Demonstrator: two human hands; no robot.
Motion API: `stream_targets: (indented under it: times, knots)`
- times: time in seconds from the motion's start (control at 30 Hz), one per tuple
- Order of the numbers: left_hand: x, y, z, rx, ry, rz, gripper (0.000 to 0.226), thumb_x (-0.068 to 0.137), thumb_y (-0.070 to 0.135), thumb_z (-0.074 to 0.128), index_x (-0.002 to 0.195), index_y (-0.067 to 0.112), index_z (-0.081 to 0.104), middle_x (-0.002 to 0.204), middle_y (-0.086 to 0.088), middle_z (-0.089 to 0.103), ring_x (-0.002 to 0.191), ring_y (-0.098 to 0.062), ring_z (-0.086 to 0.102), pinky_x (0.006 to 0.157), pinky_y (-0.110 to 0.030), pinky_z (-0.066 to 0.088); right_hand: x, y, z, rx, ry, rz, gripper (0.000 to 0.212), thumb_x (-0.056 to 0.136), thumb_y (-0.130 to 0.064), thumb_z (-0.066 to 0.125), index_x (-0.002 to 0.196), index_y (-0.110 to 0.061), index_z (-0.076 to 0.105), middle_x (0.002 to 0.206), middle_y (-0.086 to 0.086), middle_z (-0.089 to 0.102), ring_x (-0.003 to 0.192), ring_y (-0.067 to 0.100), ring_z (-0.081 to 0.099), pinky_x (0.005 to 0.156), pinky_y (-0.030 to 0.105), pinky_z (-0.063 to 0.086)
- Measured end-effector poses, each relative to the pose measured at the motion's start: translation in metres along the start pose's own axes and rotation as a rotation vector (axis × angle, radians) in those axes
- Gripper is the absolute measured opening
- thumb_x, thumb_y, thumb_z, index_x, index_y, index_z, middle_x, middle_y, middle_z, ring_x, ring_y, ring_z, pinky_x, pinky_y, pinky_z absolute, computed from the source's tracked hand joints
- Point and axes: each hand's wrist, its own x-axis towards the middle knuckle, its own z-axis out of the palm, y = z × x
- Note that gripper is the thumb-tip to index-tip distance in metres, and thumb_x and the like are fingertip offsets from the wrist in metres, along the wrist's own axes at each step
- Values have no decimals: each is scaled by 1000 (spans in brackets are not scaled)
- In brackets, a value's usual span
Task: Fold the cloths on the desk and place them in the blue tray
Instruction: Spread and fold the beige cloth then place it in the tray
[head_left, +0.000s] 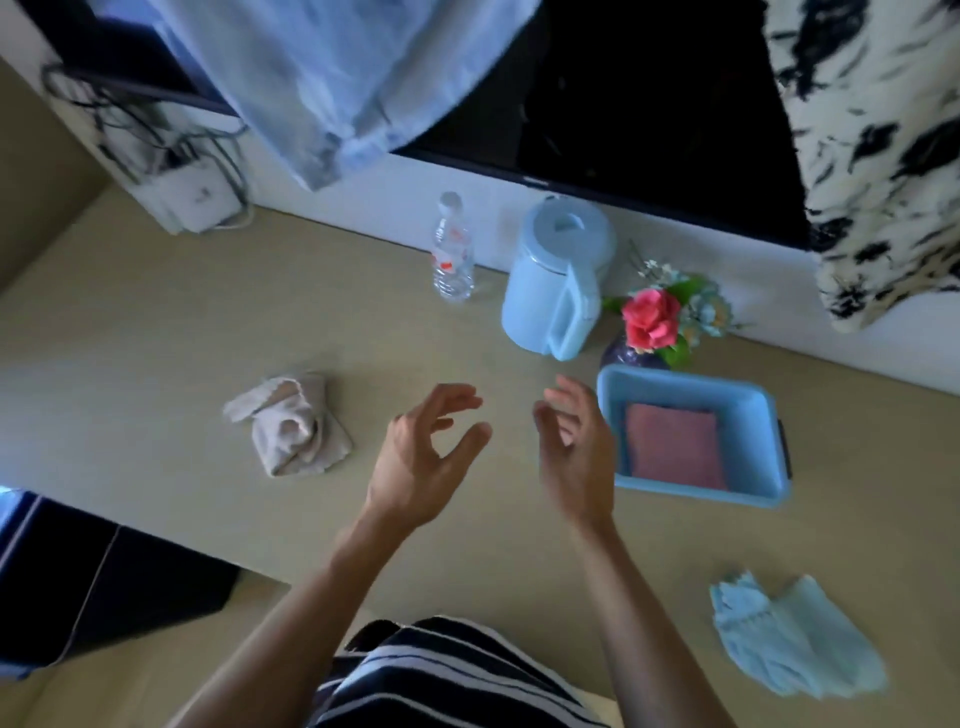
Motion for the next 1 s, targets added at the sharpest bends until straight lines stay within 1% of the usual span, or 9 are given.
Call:
stream_targets:
  times: [0.13,0.23,0.33,0.4,0.5,0.63,0.77,0.87,1.0]
  knots:
    - [-7,-52,-43,90,88,-96,29,89,37,68,114,22,67,113,16,70,101,-3,66,90,-20,52,-17,-11,54,-87,-100,-48,40,96,-29,62,132,-15,55,119,5,69,100,17,69,91,31,56]
    - [-10,-98,-60,212,123,-186,26,87,27,73,110,16,70,112,5,69,97,-15,63,86,-25,48,-25,-14,81,-131,-164,-56,42,95,-28,64,134,-15,53,120,7,67,97,17,68,90,34,56]
    - [-7,-158,-74,451,48,-303,31,82,32,72,111,21,71,127,-8,59,124,-31,48,103,-37,42,-32,-16,101,-149,-230,-40,48,93,-23,66,137,-13,50,125,10,63,95,15,68,87,27,55]
    - [-1,-191,-87,600,-40,-364,40,79,44,63,116,31,68,142,-11,44,137,-36,30,112,-47,36,-37,-17,112,-148,-255,-31,49,93,-21,67,138,-14,49,126,10,61,95,15,68,88,30,56]
    - [11,-216,-99,640,-135,-381,49,78,46,64,125,32,61,139,-14,33,133,-42,28,109,-53,37,-45,-17,120,-170,-275,-25,50,93,-22,67,139,-17,48,126,7,58,94,10,67,89,35,56]
    - [33,-224,-106,654,-207,-337,68,77,49,67,134,18,50,146,-17,28,138,-40,26,110,-50,35,-54,-14,123,-228,-303,-25,52,93,-23,67,140,-19,46,126,3,57,90,0,63,81,17,50]
    - [53,-233,-115,508,-267,-405,85,67,52,64,144,25,41,149,-10,17,134,-39,39,107,-45,44,-54,-12,122,-272,-315,-19,55,92,-23,69,142,-18,46,123,2,58,87,-3,61,70,1,43]
    - [63,-241,-119,534,-312,-434,75,71,50,64,131,7,51,151,-7,22,129,-35,46,107,-43,43,-55,-10,121,-285,-325,-3,56,92,-26,69,142,-19,45,121,1,58,84,3,62,68,5,45]
    - [67,-238,-121,446,-198,-388,51,75,42,69,109,4,65,133,-16,53,132,-36,44,109,-42,38,-56,-7,121,-276,-348,29,58,92,-28,68,143,-20,42,120,2,58,84,15,65,66,5,45]
